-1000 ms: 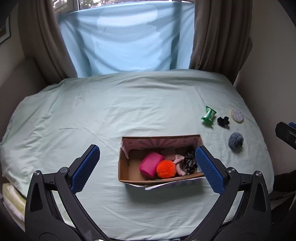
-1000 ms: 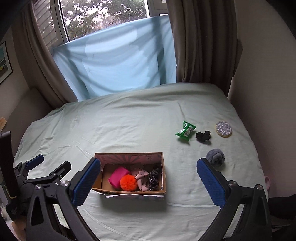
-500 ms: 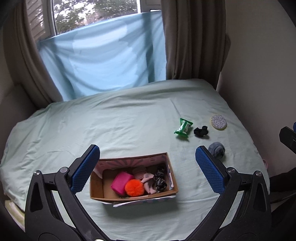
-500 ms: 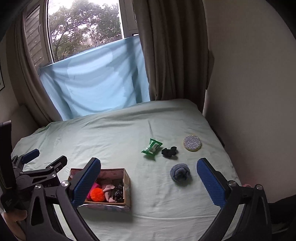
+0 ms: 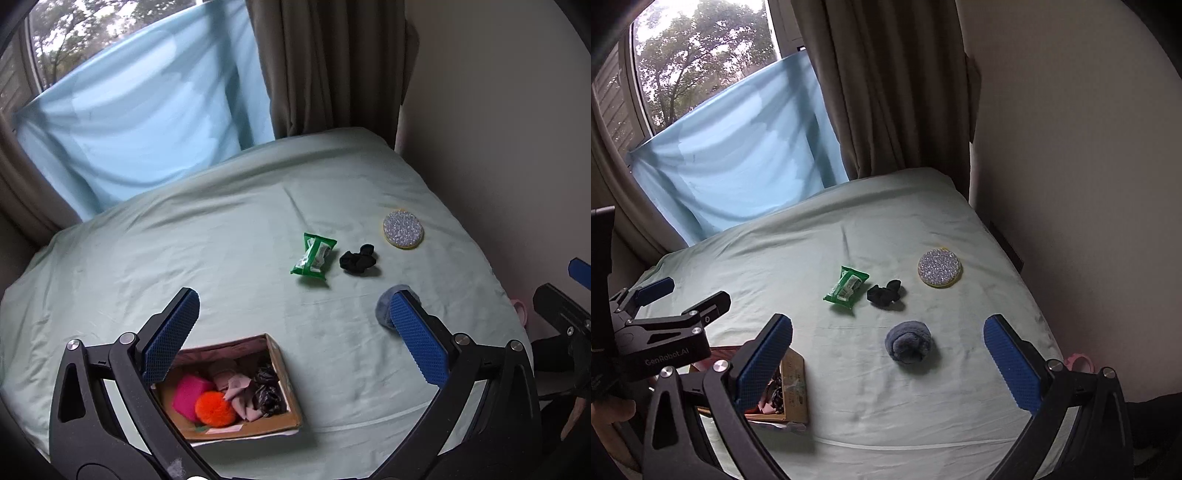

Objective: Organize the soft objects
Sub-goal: 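Grasp the green wipe pack with the left tool while the right tool grasps the grey sock ball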

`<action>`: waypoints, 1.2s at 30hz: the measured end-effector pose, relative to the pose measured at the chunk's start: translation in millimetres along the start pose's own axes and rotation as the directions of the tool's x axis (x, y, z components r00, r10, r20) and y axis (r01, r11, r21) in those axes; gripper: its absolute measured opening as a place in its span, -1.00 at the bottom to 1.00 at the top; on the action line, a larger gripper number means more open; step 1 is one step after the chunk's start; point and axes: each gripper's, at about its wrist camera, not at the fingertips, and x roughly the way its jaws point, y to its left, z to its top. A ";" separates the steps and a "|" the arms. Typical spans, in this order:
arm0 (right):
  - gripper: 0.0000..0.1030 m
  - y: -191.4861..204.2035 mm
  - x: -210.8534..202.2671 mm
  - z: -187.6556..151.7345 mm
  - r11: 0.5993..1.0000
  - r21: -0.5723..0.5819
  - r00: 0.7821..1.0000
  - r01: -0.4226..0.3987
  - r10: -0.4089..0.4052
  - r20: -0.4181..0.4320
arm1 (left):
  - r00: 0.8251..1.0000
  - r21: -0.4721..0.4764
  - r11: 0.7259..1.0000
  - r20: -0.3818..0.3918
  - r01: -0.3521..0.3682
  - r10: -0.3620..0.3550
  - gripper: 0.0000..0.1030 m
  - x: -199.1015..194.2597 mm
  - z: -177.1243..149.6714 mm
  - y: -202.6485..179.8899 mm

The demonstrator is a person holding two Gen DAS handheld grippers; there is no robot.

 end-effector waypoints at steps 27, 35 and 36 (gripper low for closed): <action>1.00 -60.7 273.9 -60.1 0.924 0.368 0.950 0.099 0.021 -0.310 | 0.925 0.242 0.957 -0.377 0.158 -0.058 0.93 367.7 30.1 -30.8; 1.00 -63.8 318.2 -84.0 0.918 0.382 0.931 0.108 0.042 -0.363 | 0.891 0.236 0.954 -0.451 0.183 -0.059 0.77 443.1 18.1 -34.8; 1.00 -65.0 322.9 -85.7 0.918 0.382 0.928 0.109 0.044 -0.369 | 0.888 0.232 0.955 -0.456 0.183 -0.059 0.72 449.2 16.2 -34.7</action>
